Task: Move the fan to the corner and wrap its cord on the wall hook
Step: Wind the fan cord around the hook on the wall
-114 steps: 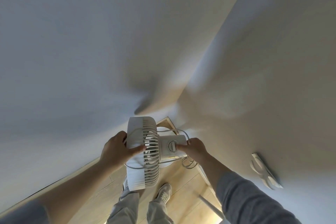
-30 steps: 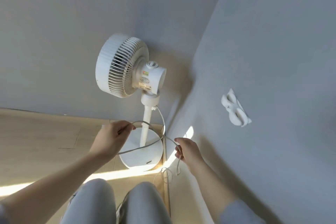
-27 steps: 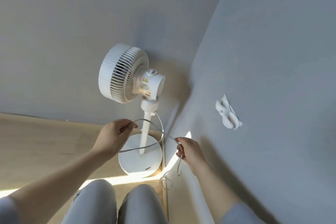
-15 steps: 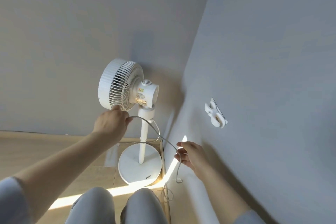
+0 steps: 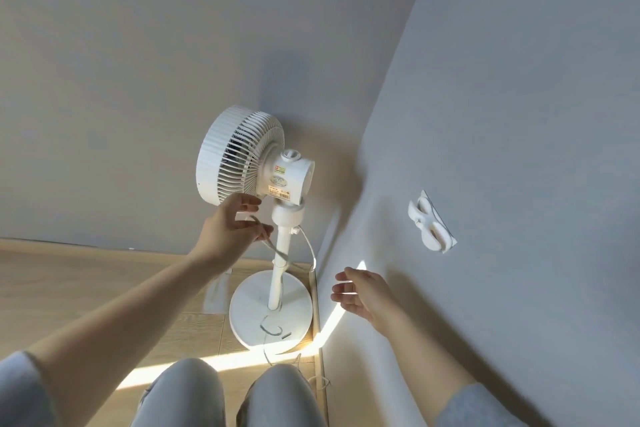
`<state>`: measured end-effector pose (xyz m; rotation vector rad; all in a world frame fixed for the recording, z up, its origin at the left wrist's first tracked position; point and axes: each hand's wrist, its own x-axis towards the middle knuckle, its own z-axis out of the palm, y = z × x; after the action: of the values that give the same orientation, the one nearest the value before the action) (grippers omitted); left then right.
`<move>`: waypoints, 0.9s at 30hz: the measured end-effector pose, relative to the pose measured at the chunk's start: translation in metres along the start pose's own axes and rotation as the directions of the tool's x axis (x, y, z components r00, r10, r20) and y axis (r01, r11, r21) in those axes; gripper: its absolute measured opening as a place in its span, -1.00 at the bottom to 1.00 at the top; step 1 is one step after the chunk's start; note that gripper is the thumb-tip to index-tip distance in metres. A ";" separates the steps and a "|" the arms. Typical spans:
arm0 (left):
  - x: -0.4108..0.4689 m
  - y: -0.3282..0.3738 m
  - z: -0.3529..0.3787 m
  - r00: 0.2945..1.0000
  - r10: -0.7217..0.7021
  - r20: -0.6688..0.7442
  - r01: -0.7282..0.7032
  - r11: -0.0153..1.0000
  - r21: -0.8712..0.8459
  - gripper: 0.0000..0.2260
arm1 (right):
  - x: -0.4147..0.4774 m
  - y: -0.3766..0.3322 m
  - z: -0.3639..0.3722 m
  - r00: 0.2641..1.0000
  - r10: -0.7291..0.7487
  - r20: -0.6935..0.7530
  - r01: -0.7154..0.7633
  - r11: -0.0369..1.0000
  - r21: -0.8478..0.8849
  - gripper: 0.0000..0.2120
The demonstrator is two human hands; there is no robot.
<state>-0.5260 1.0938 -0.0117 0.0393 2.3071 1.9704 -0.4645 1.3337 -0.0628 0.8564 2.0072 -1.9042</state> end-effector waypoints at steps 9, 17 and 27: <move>0.024 -0.054 -0.023 1.000 -0.007 0.003 0.007 0.991 0.132 -0.85 | 0.058 0.002 0.048 0.980 0.188 -0.066 -0.185 0.982 0.041 -0.85; 0.039 -0.078 -0.031 1.000 0.007 -0.002 -0.006 0.992 0.125 -0.91 | 0.100 0.021 0.100 0.926 0.346 0.149 -0.370 0.761 0.533 -0.87; 0.036 -0.095 -0.032 0.999 0.030 0.038 -0.042 0.933 0.357 -0.84 | 0.092 -0.013 0.063 0.988 0.129 -0.088 -0.083 0.909 0.408 -0.73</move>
<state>-0.5606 1.0500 -0.1032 0.1416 2.6280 1.5226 -0.5589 1.2957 -0.1102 1.1709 1.6008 -2.2915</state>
